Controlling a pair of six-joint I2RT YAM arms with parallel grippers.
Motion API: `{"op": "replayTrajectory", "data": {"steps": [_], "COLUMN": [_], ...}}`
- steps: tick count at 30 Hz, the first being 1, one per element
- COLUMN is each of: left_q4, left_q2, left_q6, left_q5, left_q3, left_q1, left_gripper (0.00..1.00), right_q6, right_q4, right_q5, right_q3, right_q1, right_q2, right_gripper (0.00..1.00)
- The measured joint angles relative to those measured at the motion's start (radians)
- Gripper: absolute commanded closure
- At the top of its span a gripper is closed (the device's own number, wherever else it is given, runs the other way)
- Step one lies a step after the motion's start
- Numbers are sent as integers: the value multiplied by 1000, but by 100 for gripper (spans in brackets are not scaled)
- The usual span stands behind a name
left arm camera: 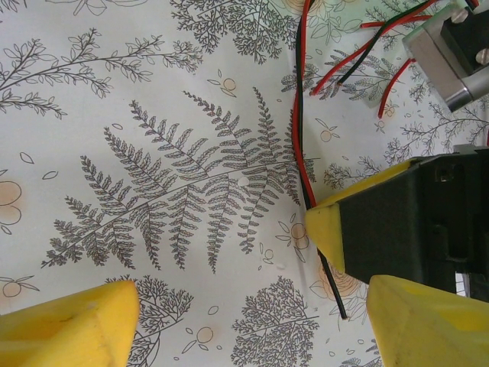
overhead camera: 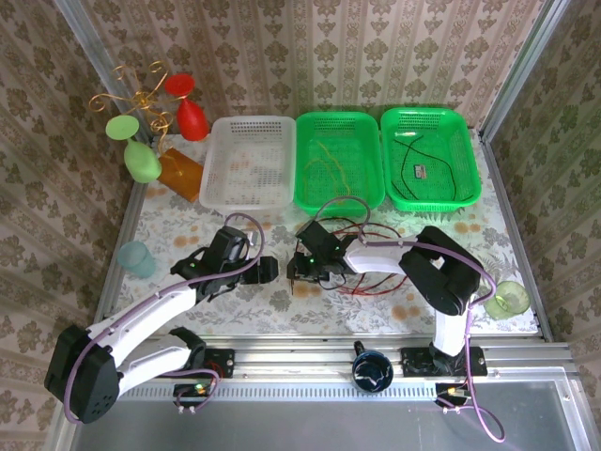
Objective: Untangle the cables
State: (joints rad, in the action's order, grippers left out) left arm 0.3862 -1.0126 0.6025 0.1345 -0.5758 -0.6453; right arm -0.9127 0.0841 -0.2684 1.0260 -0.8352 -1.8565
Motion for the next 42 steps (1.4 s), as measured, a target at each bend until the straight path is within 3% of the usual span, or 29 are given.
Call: {"op": "replayTrajectory", "data": {"steps": [11,22,30,38,42], "left_q4": [0,2,2,2,3], "left_q2": [-4,-4,-5,-5,-7], "left_q6": [0,0,0,0,0], "left_q5": [1,5,8,11,12], "left_q3": [0,0,0,0,0], "left_q1": [6,12,12,12,13], "left_gripper": [21,21,21,21,21], "right_q6": [40,46,46,45,43], "right_q4": [52,66,63,53,48], "right_q5": [23,30,29,29,28], "right_q3": [57,57,57,57,57], "right_q1": [0,0,0,1,2], "right_q2": [-10,-20,-24,-37,-42], "right_gripper": [83,71,84,89,87]}}
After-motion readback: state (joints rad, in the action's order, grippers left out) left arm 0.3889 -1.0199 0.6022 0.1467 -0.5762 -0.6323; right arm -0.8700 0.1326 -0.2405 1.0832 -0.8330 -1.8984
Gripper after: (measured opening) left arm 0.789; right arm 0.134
